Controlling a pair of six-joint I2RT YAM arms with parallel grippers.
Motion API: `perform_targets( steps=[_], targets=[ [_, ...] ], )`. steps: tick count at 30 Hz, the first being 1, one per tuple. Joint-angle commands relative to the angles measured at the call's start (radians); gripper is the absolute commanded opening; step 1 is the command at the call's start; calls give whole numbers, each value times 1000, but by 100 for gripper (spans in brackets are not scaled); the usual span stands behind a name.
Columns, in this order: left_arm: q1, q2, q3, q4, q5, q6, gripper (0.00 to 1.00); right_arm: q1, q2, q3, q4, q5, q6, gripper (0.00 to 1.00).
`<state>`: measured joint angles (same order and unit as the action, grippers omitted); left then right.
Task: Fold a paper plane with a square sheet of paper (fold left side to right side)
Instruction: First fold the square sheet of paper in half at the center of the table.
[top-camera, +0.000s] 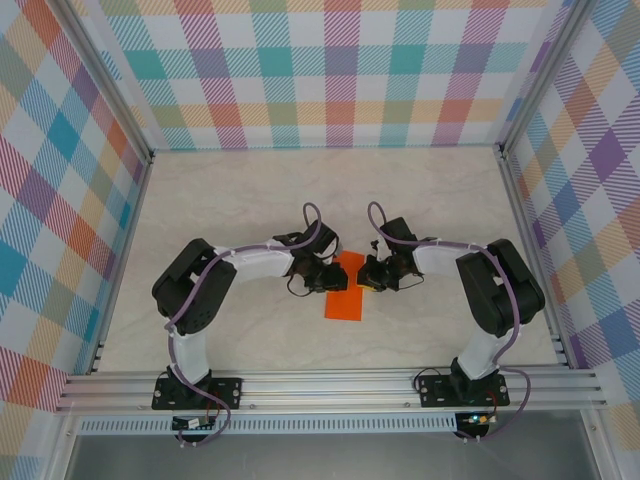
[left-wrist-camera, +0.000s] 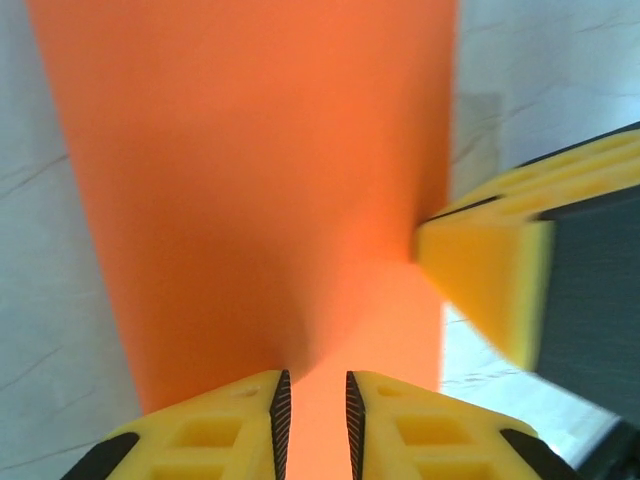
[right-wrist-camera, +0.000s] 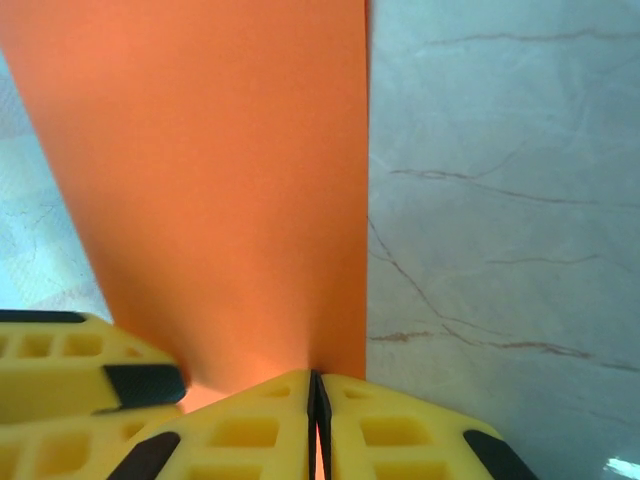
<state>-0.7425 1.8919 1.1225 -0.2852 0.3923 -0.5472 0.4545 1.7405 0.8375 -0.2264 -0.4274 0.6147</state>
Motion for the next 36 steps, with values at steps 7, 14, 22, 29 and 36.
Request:
perform_targets(
  steps=[7, 14, 22, 29, 36],
  targets=[
    [38, -12, -106, -14, -30, 18, 21, 12, 76, -24, -131, 169, -40, 12],
    [82, -123, -192, -12, -18, 31, 20, 12, 76, -23, -137, 174, -44, 12],
    [111, -237, -208, 120, 126, 19, 13, 12, 79, -20, -137, 173, -48, 12],
    [93, -119, -105, 247, 213, -10, 9, 12, 89, -16, -141, 177, -49, 12],
    [88, 40, -29, 282, 217, -13, 6, 12, 95, -9, -154, 177, -56, 11]
  ],
)
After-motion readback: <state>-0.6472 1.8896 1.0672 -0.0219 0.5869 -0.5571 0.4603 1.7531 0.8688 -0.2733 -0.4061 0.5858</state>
